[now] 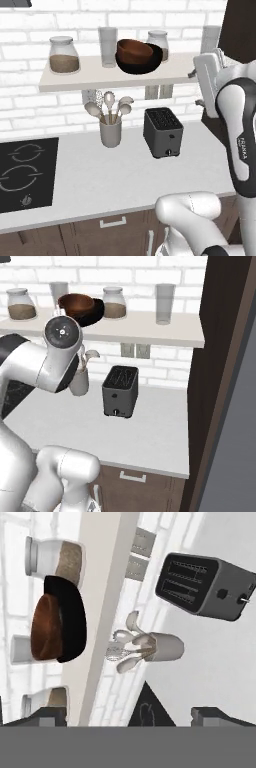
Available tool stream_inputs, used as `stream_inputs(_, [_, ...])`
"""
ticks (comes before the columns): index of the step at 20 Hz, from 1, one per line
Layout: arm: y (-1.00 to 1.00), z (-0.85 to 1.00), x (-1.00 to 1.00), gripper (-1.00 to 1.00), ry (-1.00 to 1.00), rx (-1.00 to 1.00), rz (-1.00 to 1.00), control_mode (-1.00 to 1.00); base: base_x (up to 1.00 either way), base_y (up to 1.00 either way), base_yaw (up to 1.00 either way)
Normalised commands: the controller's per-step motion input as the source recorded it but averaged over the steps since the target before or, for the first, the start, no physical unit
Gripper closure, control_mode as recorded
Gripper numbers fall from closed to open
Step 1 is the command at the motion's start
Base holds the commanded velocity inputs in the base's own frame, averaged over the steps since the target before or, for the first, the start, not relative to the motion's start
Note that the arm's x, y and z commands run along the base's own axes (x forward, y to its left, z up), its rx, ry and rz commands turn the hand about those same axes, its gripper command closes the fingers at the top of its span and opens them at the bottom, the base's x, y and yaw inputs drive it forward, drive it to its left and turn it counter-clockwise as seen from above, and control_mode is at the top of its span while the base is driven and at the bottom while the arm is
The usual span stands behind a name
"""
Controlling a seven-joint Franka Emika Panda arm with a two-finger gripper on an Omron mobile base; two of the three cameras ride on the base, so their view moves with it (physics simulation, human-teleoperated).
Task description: Pick up the bowls on the counter and stack them on top of one another in the open cabinet. Place the smaller bowl on top of the larger bowl.
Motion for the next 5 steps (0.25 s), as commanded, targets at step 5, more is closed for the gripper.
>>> stream_inputs(5, [0.0,-0.89,-0.95,-1.0,0.05,-0.05,0.0,-1.0,0.0,0.0,0.0])
